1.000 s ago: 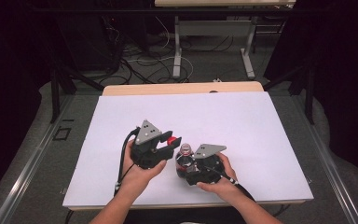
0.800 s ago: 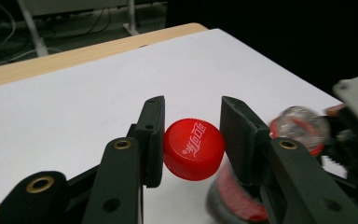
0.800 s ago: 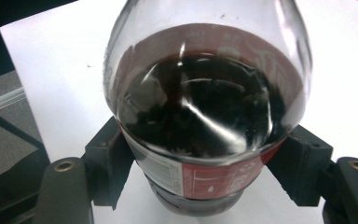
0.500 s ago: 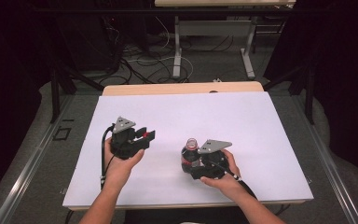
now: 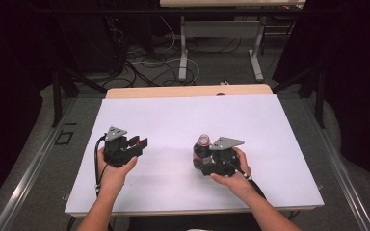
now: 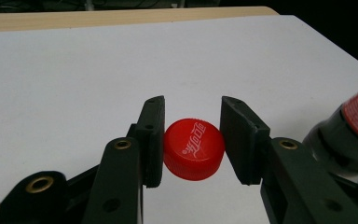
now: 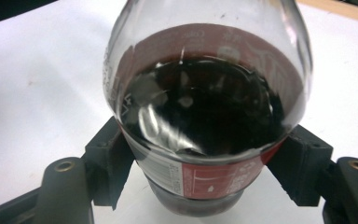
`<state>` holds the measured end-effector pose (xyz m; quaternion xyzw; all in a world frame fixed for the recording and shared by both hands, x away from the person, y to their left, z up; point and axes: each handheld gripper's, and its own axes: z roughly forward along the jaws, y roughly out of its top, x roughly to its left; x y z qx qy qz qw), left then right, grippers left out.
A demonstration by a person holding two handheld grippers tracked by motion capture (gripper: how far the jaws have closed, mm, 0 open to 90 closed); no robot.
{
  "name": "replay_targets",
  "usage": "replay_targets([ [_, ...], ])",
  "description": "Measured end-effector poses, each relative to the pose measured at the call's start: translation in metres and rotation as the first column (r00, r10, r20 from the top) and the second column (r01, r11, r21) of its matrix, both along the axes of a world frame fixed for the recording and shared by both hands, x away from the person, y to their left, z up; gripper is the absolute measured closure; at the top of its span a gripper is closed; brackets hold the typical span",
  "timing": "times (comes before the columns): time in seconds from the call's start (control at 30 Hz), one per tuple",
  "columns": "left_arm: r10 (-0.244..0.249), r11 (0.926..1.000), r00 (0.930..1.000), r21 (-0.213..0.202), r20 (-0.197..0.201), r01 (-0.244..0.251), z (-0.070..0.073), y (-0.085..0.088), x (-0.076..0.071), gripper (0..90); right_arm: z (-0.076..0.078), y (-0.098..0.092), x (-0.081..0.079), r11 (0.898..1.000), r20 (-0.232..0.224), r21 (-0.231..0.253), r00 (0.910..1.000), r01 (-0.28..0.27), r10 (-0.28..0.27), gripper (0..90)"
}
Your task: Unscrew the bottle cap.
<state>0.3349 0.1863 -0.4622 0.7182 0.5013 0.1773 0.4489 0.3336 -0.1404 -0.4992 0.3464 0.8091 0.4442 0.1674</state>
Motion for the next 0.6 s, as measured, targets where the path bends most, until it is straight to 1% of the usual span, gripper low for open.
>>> replay_targets([
  [0.07, 0.007, 1.0000, 1.0000, 0.002, 0.004, -0.007, -0.001, 0.002, 0.000, 62.0, 0.002, -0.001, 0.006, 1.000, -0.002, 0.005, 0.9999, 0.012, -0.012, 29.1],
  [0.1, 0.006, 1.0000, 1.0000, -0.005, 0.007, -0.006, -0.002, 0.002, 0.000, 62.0, 0.004, -0.001, 0.009, 1.000, -0.005, 0.009, 0.9998, 0.020, -0.020, 29.0],
  [0.13, 0.005, 1.0000, 1.0000, -0.003, 0.006, -0.005, -0.001, 0.003, 0.000, 62.0, 0.006, -0.001, 0.012, 1.000, -0.011, 0.002, 0.9995, 0.030, -0.029, 29.0],
  [0.2, 0.006, 1.0000, 0.9999, -0.004, 0.010, -0.006, -0.002, 0.004, 0.000, 61.9, 0.010, 0.000, 0.020, 0.999, 0.005, -0.015, 0.9994, 0.036, -0.036, 29.0],
  [0.3, 0.005, 1.0000, 0.9999, -0.006, 0.010, -0.005, -0.002, 0.004, 0.000, 62.0, 0.018, 0.001, 0.033, 0.997, 0.012, 0.003, 0.9973, 0.072, -0.072, 29.0],
  [0.37, 0.005, 1.0000, 0.9999, -0.008, 0.012, -0.005, -0.002, 0.004, -0.001, 62.0, 0.022, 0.002, 0.043, 0.996, 0.027, -0.002, 0.9959, 0.087, -0.087, 29.0],
  [0.4, 0.003, 1.0000, 0.9999, -0.007, 0.010, -0.003, -0.002, 0.005, -0.001, 62.0, 0.023, 0.003, 0.048, 0.995, 0.026, -0.003, 0.9945, 0.102, -0.102, 29.0],
  [0.47, 0.002, 1.0000, 1.0000, -0.010, 0.009, -0.002, -0.002, 0.005, -0.001, 62.0, 0.024, 0.004, 0.059, 0.993, 0.027, 0.003, 0.9929, 0.116, -0.116, 29.0],
  [0.53, 0.000, 0.9999, 1.0000, -0.012, 0.010, 0.000, -0.002, 0.005, -0.001, 62.0, 0.025, 0.006, 0.069, 0.991, 0.017, 0.005, 0.9909, 0.133, -0.133, 29.1],
  [0.6, 0.000, 0.9999, 0.9999, -0.013, 0.013, 0.000, -0.002, 0.005, -0.001, 62.0, 0.023, 0.008, 0.078, 0.989, 0.029, -0.009, 0.9889, 0.146, -0.146, 29.0],
])
